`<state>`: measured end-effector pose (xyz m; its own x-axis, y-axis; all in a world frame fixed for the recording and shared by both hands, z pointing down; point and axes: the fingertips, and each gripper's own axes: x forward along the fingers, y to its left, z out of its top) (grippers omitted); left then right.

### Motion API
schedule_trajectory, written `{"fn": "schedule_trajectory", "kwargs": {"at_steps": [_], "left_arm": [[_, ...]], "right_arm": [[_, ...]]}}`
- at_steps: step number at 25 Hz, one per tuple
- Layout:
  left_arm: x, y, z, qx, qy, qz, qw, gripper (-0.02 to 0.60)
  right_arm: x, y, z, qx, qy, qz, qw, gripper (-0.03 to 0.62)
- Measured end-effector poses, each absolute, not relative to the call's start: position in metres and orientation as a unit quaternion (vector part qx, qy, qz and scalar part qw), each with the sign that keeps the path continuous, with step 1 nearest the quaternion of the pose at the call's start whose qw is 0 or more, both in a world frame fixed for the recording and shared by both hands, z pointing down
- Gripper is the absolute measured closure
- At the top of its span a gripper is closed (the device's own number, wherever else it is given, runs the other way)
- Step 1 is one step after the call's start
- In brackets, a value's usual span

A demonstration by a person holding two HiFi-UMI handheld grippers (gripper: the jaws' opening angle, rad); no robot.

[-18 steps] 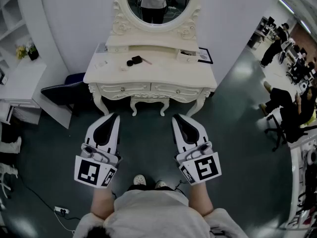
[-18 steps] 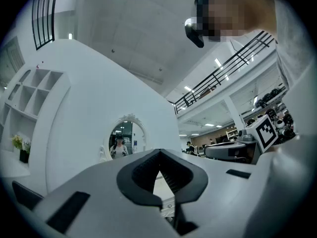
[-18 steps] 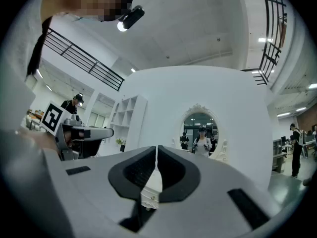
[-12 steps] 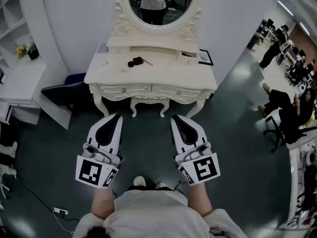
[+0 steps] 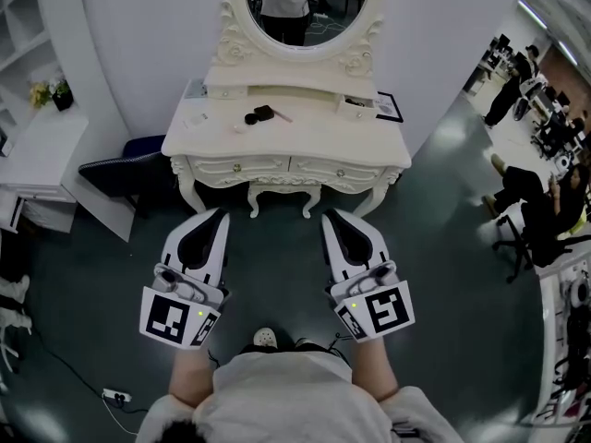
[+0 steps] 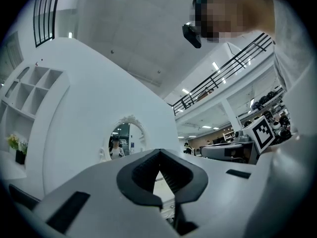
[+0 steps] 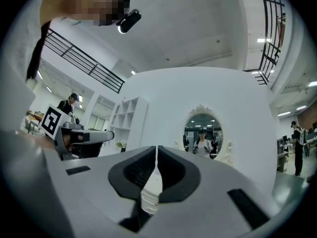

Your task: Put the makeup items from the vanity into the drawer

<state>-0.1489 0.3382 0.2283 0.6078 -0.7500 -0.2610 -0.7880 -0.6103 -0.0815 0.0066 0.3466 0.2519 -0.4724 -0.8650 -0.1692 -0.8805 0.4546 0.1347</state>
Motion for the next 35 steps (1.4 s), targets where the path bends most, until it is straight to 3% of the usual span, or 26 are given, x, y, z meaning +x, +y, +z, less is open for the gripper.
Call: {"fn": "schedule_trajectory", "kwargs": {"at_steps": [23, 35], "left_arm": [[-0.141, 0.245, 0.225, -0.889, 0.434, 0.106, 0.101, 0.568], [-0.090, 0.164, 0.218, -0.878, 0.455, 0.104, 0.109, 0.568]], "right_arm": [[0.014, 0.248, 0.254, -0.497, 0.862, 0.095, 0.043, 0.566], [0.062, 0.160, 0.252, -0.472, 0.875, 0.094, 0.048, 0.566]]}}
